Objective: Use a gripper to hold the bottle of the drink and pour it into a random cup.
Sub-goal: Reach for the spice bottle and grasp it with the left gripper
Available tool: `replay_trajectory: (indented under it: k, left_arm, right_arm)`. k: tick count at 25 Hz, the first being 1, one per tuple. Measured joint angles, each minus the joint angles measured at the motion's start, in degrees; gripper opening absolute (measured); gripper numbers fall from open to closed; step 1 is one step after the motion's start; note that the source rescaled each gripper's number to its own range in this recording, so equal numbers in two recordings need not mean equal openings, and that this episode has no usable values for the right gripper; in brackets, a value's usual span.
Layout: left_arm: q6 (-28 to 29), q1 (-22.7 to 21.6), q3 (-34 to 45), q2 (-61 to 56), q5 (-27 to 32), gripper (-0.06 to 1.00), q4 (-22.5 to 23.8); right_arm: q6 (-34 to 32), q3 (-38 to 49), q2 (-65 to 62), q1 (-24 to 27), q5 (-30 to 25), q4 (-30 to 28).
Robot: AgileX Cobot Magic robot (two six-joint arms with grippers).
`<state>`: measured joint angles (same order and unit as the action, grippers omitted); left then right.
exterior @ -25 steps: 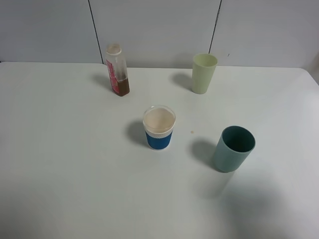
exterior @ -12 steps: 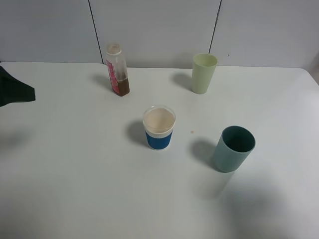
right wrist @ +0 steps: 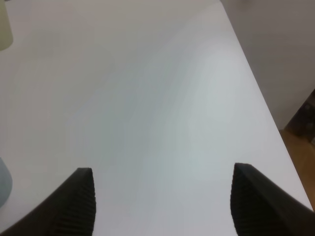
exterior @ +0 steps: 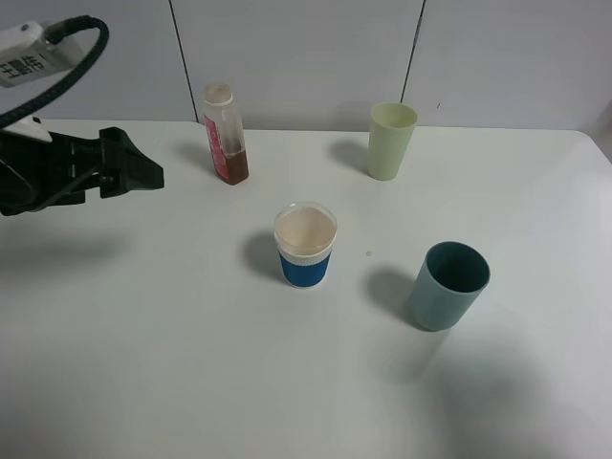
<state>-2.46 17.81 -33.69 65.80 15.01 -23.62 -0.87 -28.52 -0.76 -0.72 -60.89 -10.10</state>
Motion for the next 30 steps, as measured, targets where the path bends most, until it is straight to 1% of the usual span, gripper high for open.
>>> replay_trajectory:
  k: [5, 11, 15, 17, 22, 27, 30]
  left_arm:
    - [0.1, 3.0, 0.0, 5.7, -6.9, 1.0, -0.4]
    - [2.5, 5.1, 0.0, 11.0, -15.6, 1.0, -0.5]
    - [2.5, 6.8, -0.2, 14.2, -21.0, 1.0, -0.5]
    - [2.5, 7.7, -0.9, 16.4, -22.3, 1.0, -0.5]
    - [2.5, 8.9, -5.3, 22.0, -23.1, 1.0, -0.5]
    - [5.6, 8.9, -8.7, 27.8, -26.1, 1.0, -0.5]
    - [8.4, 9.0, -9.3, 30.6, -30.2, 1.0, -0.5]
  right_arm:
    - [0.0, 0.0, 0.0, 0.0, 0.0, 0.0]
    - [0.0, 0.0, 0.0, 0.0, 0.0, 0.0]
    - [0.0, 0.0, 0.0, 0.0, 0.0, 0.0]
    - [0.0, 0.0, 0.0, 0.0, 0.0, 0.0]
    - [0.0, 0.0, 0.0, 0.0, 0.0, 0.0]
    - [0.0, 0.0, 0.0, 0.0, 0.0, 0.0]
    - [0.0, 0.0, 0.0, 0.0, 0.0, 0.0]
